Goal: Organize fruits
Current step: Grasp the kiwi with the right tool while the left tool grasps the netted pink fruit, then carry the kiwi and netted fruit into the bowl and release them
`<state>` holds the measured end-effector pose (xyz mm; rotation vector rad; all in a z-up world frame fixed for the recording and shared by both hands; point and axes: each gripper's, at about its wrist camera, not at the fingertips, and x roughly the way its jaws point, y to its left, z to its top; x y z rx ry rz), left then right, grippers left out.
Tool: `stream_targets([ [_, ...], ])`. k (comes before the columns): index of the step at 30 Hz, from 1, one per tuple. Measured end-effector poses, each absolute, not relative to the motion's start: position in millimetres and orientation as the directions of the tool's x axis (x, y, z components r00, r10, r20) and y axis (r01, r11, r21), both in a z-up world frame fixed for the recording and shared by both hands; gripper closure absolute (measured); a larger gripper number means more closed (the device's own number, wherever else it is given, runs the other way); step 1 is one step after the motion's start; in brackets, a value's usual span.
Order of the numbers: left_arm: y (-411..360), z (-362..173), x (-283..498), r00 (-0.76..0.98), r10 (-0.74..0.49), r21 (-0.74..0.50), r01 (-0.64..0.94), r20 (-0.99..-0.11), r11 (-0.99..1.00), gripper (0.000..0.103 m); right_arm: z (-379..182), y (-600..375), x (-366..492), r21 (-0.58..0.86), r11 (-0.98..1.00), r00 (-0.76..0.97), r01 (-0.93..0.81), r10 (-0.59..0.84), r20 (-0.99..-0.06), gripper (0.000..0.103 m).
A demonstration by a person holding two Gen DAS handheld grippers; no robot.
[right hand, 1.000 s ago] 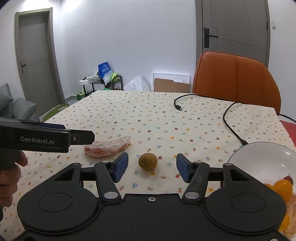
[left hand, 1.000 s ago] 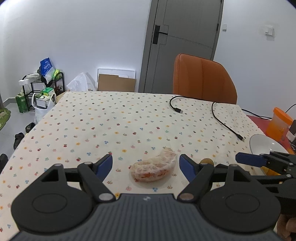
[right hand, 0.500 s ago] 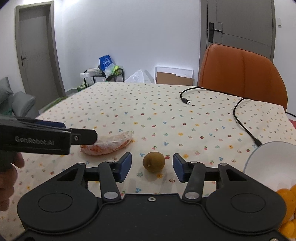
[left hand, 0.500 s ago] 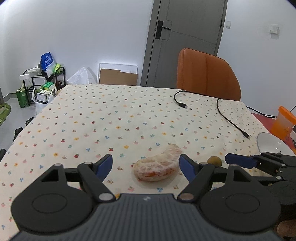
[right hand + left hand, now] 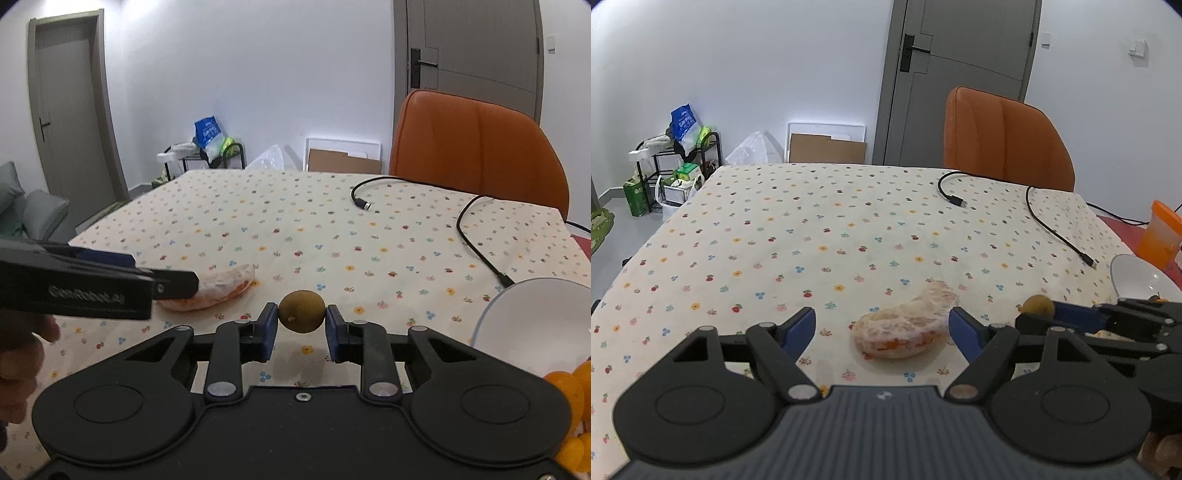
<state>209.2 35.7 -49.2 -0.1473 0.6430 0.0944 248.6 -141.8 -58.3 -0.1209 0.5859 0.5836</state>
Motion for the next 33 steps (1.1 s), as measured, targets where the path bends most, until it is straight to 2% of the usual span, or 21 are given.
stream_targets([
  [16, 10.4, -56.9, 225.2, 0.782, 0.057, -0.064, -0.123, -0.62, 0.99, 0.025, -34.7, -176.4, 247.2, 0.096, 0.849, 0.716, -0.519, 0.494, -0.493, 0.077],
  [23, 1.7, -68.3, 232.3, 0.763, 0.13, -0.029, -0.191, -0.633, 0.981, 0.025, -27.7, -205.6, 241.3, 0.099, 0.877, 0.754, -0.471, 0.458, -0.471, 0.077],
  [28, 1.6, -65.4, 232.0, 0.763, 0.138, -0.041, -0.211, -0.631, 0.977, 0.033, -28.5, -214.9, 234.2, 0.107, 0.883, 0.761, -0.457, 0.451, -0.466, 0.077],
  [33, -0.1, -58.0, 223.8, 0.779, 0.116, -0.059, -0.193, -0.617, 0.98, 0.034, -29.2, -217.8, 227.4, 0.115, 0.885, 0.763, -0.451, 0.45, -0.464, 0.077],
])
